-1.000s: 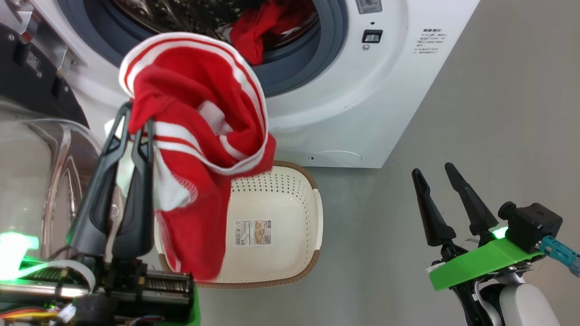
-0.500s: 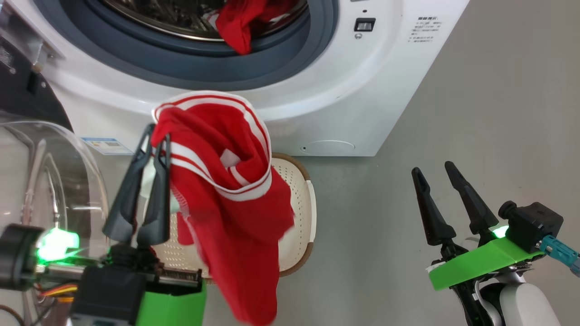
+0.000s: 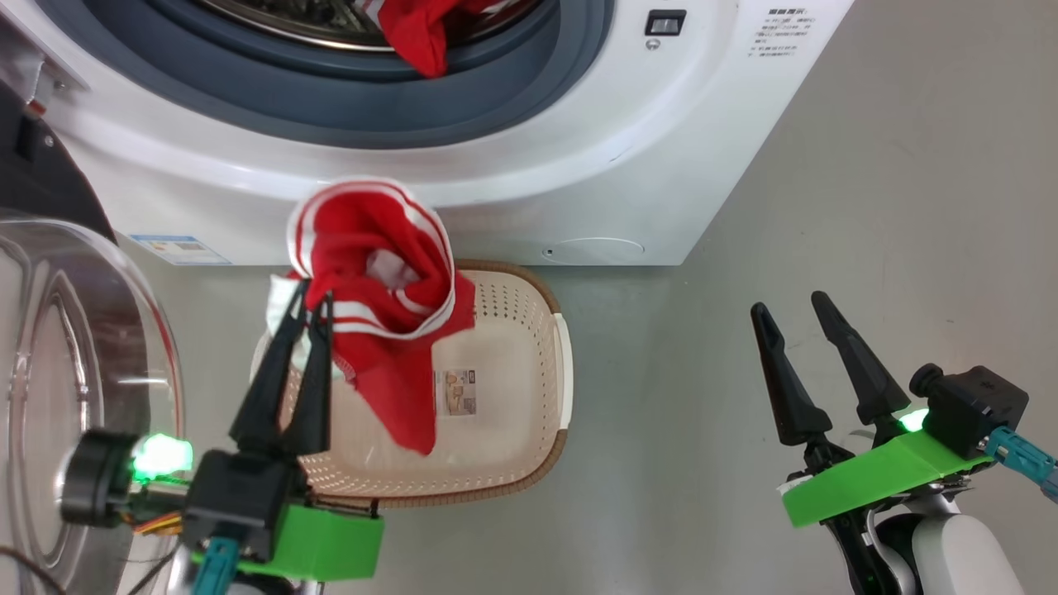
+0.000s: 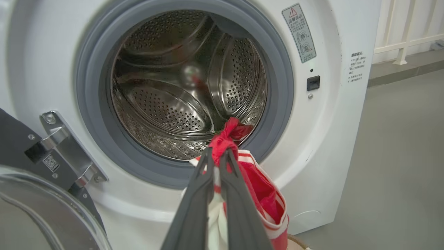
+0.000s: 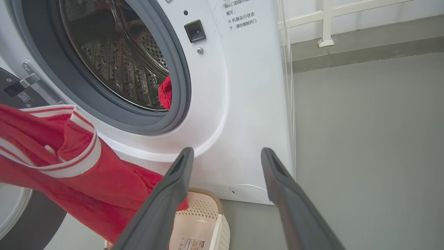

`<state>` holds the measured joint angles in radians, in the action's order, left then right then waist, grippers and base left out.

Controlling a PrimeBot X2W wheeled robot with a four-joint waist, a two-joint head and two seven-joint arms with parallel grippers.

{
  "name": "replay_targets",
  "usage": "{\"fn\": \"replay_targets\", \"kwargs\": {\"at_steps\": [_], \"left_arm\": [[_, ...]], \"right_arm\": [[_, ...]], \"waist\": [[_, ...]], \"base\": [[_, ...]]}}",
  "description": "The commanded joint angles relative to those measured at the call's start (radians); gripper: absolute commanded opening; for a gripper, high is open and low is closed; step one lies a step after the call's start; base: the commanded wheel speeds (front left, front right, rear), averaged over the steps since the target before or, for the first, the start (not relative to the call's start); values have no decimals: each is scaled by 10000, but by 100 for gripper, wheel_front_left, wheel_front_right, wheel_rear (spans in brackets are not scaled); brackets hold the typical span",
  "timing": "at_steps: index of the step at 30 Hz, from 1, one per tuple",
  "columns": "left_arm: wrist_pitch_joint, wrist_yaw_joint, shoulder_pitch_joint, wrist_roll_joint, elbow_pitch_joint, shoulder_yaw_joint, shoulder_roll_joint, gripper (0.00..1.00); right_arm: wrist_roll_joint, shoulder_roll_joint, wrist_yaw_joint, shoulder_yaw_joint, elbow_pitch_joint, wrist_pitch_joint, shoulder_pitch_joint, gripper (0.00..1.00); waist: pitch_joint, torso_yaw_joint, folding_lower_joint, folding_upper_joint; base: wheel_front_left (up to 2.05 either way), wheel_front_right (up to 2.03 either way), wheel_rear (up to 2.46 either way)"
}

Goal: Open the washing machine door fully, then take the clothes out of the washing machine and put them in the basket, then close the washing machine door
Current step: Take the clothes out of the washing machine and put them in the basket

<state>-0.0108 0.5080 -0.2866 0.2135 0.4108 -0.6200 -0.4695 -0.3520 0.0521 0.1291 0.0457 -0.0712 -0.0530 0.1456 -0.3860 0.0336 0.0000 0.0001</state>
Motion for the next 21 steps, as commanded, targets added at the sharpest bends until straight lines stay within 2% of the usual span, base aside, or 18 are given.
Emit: {"fn": "replay_targets", "kwargs": {"at_steps": [1,7,10,21], "left_arm": [[-149,-135,-75,157,-121,303,-152,0],[-707,-686,-178,894,-1894,187,281,0],[-1108,-1088,-309,1271,-3251,128,541,0],[-1917,-1939,-854,1667,-6052,-95,1084,0]], "right_arm": [[112,-19,16,226,-299,17,230,100],[126,-19,16,305,-359,45,355,100],[149,-19,16,327,-401,62,409,100],[156,-19,16,438,-424,50,617,100]], "waist": [[-52,-24,0,-1],[-260,-152,0,-1],[-445,-265,0,-1],[-904,-586,0,-1]], "base": [[0,0,0],[0,0,0],[0,0,0],[0,0,0]]}}
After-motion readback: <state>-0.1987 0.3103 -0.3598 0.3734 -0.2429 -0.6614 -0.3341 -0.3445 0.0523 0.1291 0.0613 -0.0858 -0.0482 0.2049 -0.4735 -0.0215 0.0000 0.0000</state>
